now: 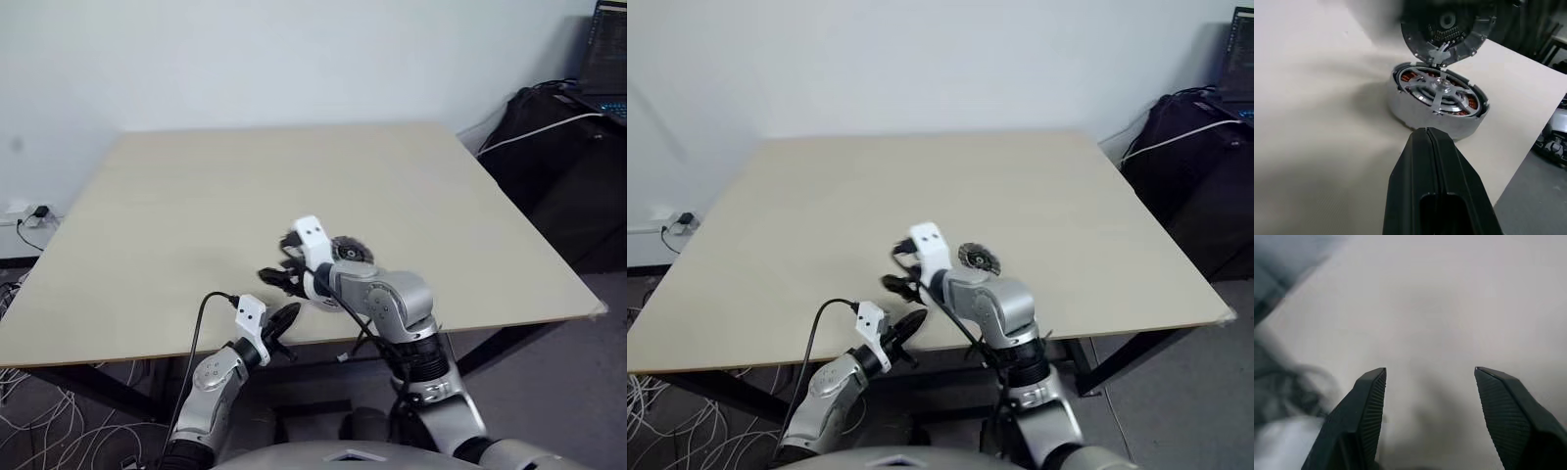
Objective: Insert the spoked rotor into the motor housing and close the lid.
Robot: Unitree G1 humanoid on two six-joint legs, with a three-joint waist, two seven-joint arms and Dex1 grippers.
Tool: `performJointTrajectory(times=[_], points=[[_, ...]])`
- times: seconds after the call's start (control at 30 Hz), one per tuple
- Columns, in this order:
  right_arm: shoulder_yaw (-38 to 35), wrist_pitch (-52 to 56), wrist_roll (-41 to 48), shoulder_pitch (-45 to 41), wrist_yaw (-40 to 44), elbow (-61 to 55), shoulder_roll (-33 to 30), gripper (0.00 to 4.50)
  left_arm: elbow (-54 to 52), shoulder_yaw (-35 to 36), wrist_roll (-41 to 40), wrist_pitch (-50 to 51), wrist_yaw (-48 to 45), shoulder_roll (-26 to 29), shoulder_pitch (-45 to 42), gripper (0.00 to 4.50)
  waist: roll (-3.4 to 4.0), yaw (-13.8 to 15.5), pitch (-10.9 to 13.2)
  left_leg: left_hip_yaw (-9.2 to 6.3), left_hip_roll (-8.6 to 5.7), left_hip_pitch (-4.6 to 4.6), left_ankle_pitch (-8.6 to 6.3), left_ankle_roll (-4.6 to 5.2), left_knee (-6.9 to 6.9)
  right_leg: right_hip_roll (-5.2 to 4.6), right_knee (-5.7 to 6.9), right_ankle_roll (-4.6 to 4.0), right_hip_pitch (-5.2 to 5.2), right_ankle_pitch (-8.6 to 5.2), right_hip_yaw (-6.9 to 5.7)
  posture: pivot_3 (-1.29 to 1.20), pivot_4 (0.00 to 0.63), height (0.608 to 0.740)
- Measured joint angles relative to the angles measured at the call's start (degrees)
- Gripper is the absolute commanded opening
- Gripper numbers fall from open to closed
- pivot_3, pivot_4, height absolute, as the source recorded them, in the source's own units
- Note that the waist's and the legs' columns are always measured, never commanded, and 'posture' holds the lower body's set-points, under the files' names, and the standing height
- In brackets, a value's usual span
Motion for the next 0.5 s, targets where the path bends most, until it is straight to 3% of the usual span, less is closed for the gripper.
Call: performJointTrajectory(times=[0.13, 0.23, 0.5], points=[[16.40, -21.22, -10.75, -1.00, 12.38, -2.05, -19.48, 3.10, 0.38, 0.40, -0.05, -0.02, -0.06, 0.09, 0.00, 0.00, -0.25, 0.64, 0.10, 0.06, -0.15, -0.03, -0.10, 0.18, 0.20, -0.18, -0.05, 0.13, 0.10, -0.04, -0.01, 0.00, 0.000, 0.740], [22.73, -33.01, -17.42, -1.02, 19.73, -0.31, -28.47, 3.10, 0.48, 0.52, -0.09, -0.02, -0.14, 0.07, 0.00, 0.00, -0.51, 0.69, 0.30, 0.08, -0.13, -0.03, -0.12, 0.20, 0.21, -0.22, -0.05, 0.14, 0.08, -0.03, 0.02, 0.00, 0.000, 0.740], [25.11, -45.83, -26.55, -3.13, 29.79, 4.94, -34.53, 3.10, 0.38, 0.33, -0.09, 0.18, -0.20, -0.05, 0.35, 0.00, -0.67, 0.96, 0.41, -0.01, 0.03, -0.02, -0.10, 0.14, 0.20, -0.32, 0.00, 0.11, 0.06, -0.03, -0.03, 0.00, 0.000, 0.740]])
